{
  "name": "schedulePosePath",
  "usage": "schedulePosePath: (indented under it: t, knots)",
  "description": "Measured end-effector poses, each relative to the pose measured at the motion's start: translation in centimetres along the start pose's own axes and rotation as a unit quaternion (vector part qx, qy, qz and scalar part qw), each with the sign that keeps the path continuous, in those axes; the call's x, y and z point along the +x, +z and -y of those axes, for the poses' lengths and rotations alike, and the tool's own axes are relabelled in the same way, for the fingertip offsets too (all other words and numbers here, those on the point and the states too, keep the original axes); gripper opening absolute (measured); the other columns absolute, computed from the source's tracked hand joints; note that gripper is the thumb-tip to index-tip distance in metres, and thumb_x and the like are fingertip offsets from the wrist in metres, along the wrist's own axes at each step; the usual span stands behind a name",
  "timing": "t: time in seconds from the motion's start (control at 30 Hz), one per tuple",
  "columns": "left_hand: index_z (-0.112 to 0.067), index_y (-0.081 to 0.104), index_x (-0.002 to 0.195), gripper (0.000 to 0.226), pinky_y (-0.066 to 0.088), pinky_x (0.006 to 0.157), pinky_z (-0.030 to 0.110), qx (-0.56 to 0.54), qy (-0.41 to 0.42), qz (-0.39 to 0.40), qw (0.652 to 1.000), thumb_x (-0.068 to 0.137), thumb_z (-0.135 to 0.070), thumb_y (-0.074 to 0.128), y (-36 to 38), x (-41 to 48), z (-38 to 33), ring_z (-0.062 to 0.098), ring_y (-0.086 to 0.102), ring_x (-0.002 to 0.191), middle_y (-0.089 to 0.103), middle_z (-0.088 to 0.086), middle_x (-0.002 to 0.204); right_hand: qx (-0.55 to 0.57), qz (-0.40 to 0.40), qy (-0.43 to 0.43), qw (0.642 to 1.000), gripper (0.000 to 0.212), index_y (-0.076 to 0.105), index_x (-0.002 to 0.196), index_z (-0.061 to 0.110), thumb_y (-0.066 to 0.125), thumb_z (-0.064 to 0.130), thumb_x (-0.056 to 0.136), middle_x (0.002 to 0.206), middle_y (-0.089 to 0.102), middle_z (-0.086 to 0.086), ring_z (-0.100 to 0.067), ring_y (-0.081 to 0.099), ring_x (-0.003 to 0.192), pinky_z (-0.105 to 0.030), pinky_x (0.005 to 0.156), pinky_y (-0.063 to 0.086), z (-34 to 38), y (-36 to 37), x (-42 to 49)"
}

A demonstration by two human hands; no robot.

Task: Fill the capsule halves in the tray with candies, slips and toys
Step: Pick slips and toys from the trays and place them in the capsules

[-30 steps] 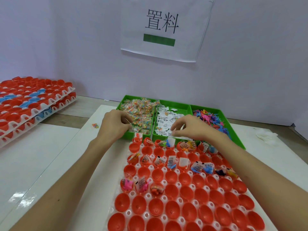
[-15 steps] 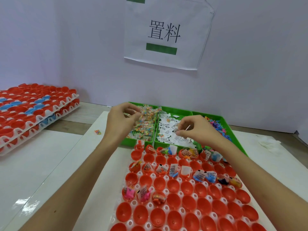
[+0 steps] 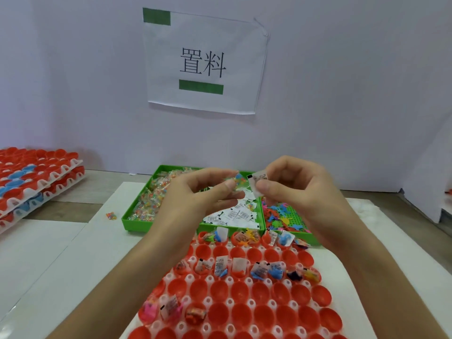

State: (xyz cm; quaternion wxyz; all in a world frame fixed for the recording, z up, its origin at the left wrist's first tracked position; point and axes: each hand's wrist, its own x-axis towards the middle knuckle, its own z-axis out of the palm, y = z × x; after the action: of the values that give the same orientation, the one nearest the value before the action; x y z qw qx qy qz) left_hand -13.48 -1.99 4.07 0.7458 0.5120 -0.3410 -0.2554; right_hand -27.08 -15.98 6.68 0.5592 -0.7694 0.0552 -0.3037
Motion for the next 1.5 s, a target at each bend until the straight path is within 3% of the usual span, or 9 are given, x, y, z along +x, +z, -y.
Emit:
schedulePosePath:
  t: [0.2,0.33,0.43,0.6,0.73,0.93,1.2,1.3,1.5]
  knots:
    - [-0.025,0.081,0.096,0.025,0.058,0.077,0.020,0.053,0.019,0.025,0.998,0.072,-0.030,0.076,0.8,-1.1,-0.7,0.020,0.076,0.089,0.078,0.008,0.092,-0.066,0.038,-0.011,0.997,0.011,0.073,0.080,0.024,0.079,0.032,0.075,0.079,0.075,-0.001,-0.015,0.072,0.073,-0.020,0.067,0.055,0.8,-0.6,-0.4]
    - [-0.032,0.080,0.096,0.024,0.055,0.071,0.015,0.151,0.065,0.016,0.986,0.088,-0.011,0.073,1.0,-1.5,-0.6,0.012,0.076,0.079,0.078,-0.002,0.090,-0.150,0.033,-0.026,0.988,0.015,0.072,0.086,0.027,0.084,0.027,0.077,0.078,0.074,0.004,-0.015,0.073,0.073,-0.025,0.066,0.059,0.4,-0.5,0.1]
    - [-0.033,0.076,0.104,0.031,0.060,0.075,0.024,0.201,0.099,0.009,0.975,0.087,-0.006,0.073,1.0,-1.5,-0.9,0.012,0.075,0.079,0.078,-0.004,0.087,-0.186,0.028,-0.045,0.981,0.028,0.069,0.094,0.033,0.087,0.026,0.075,0.075,0.070,0.004,-0.013,0.068,0.065,-0.023,0.062,0.057,0.2,-0.1,0.3]
    - [-0.032,0.068,0.118,0.039,0.060,0.080,0.026,0.212,0.103,0.025,0.972,0.079,-0.030,0.074,0.7,-1.4,-1.0,0.014,0.076,0.086,0.079,-0.004,0.088,-0.244,0.035,-0.052,0.968,0.018,0.071,0.088,0.032,0.084,0.037,0.077,0.073,0.069,0.011,-0.009,0.067,0.069,-0.023,0.064,0.056,-0.3,0.2,0.3]
    - [-0.029,0.072,0.108,0.027,0.059,0.075,0.022,0.223,0.103,0.016,0.969,0.086,-0.013,0.076,0.6,-1.2,-0.8,0.013,0.075,0.082,0.078,-0.005,0.088,-0.225,0.022,-0.049,0.973,0.014,0.073,0.081,0.024,0.084,0.032,0.077,0.074,0.073,0.010,-0.008,0.071,0.069,-0.027,0.067,0.060,-0.1,0.1,0.2]
    - [-0.029,0.074,0.099,0.027,0.058,0.075,0.017,0.225,0.108,0.031,0.968,0.074,-0.034,0.079,0.6,-1.3,-1.3,0.010,0.074,0.085,0.077,-0.006,0.091,-0.175,0.022,-0.062,0.982,0.025,0.071,0.079,0.019,0.082,0.040,0.073,0.074,0.074,0.006,-0.011,0.073,0.070,-0.026,0.068,0.061,0.1,0.5,0.2]
    - [-0.015,0.080,0.089,0.022,0.058,0.078,0.024,0.137,0.026,0.094,0.986,0.077,-0.033,0.074,-0.3,-0.6,-0.9,0.023,0.074,0.087,0.077,0.010,0.088,-0.139,0.057,-0.078,0.986,0.017,0.071,0.080,0.019,0.085,0.027,0.076,0.076,0.074,0.002,-0.017,0.073,0.071,-0.026,0.066,0.060,-0.1,0.0,0.2]
    - [-0.018,0.080,0.087,0.021,0.058,0.076,0.023,0.147,0.052,0.068,0.985,0.076,-0.035,0.074,-0.2,-0.6,-0.8,0.023,0.074,0.086,0.077,0.009,0.088,-0.140,0.073,-0.069,0.985,0.018,0.071,0.085,0.019,0.083,0.031,0.078,0.079,0.074,0.001,-0.018,0.074,0.075,-0.031,0.069,0.062,-0.1,0.0,0.3]
    - [-0.023,0.080,0.085,0.018,0.056,0.067,0.017,0.184,0.066,0.025,0.980,0.074,-0.038,0.074,-0.3,-0.5,-0.8,0.014,0.074,0.079,0.078,0.002,0.084,-0.169,0.066,-0.049,0.982,0.008,0.073,0.093,0.028,0.073,0.035,0.089,0.086,0.074,0.010,-0.011,0.073,0.080,-0.027,0.074,0.060,-0.6,-0.2,0.5]
